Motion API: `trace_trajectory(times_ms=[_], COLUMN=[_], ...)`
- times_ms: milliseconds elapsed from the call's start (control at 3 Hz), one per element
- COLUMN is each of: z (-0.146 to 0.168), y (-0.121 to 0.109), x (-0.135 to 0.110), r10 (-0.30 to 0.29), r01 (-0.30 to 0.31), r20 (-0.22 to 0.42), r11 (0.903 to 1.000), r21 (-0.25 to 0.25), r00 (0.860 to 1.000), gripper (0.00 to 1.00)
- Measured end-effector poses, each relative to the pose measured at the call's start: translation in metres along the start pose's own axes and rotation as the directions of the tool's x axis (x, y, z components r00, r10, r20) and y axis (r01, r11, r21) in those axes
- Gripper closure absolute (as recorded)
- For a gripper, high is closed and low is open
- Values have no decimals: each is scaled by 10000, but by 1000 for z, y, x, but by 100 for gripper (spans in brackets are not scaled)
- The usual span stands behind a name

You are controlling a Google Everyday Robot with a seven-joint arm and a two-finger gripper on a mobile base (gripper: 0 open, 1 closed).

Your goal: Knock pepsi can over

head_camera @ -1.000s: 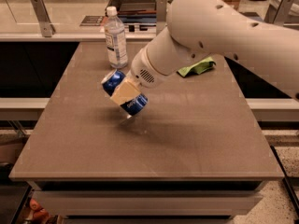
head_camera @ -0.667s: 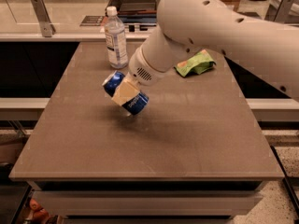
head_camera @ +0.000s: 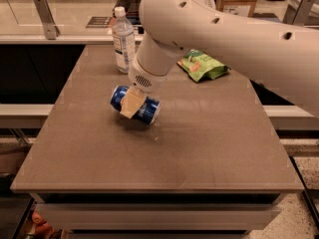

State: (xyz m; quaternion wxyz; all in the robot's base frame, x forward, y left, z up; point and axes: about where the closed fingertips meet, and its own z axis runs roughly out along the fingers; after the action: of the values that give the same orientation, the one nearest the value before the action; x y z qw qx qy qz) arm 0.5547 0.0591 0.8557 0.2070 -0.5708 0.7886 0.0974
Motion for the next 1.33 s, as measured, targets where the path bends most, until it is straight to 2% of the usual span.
trace_trajectory(times_ms=[333,667,1000,1333], z=[12,22,27,31], y=[1,6,8,12], x=[-3,-10,-15,-20], r10=[-384,-676,-816,-882], r01=[380,654,790,858], r20=[-907,-1216,-1208,-941], r11=[9993,9976,9965,9959], r21=[-64,-219,-266,-288], r00=[9951,9903,9893,9917], gripper=[100,100,100,100])
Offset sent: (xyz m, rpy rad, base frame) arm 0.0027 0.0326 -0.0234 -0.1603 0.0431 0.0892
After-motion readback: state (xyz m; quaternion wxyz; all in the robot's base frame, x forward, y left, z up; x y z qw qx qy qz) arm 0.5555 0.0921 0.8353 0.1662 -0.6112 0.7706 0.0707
